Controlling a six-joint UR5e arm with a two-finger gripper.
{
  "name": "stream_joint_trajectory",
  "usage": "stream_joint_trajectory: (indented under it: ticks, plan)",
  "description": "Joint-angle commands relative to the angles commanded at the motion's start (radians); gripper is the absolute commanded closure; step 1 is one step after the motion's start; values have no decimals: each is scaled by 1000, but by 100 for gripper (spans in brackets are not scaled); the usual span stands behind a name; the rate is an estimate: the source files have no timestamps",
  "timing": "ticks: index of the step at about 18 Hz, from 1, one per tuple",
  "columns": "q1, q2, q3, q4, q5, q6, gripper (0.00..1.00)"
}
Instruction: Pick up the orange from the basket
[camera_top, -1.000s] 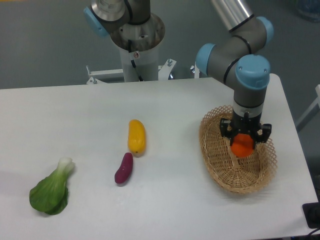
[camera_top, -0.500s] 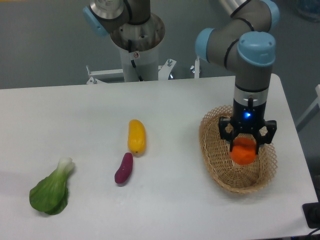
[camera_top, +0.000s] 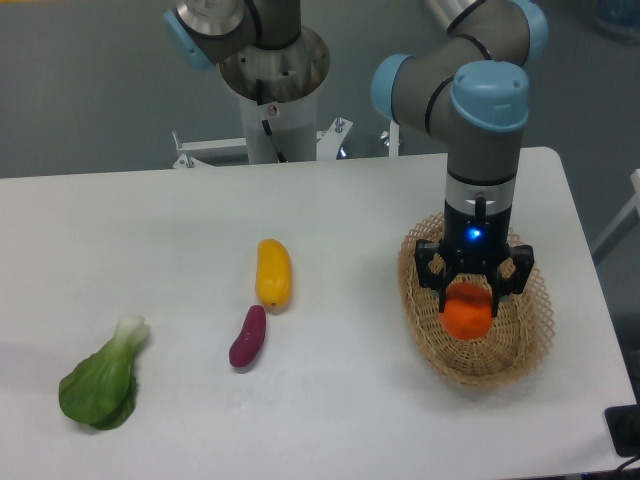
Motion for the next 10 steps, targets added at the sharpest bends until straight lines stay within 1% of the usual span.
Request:
stream_joint_trajectory:
  ticks: [3, 10]
  plan:
    - [2, 12, -11, 0, -2, 2, 45]
    - [0, 11, -9, 0, 0, 2, 45]
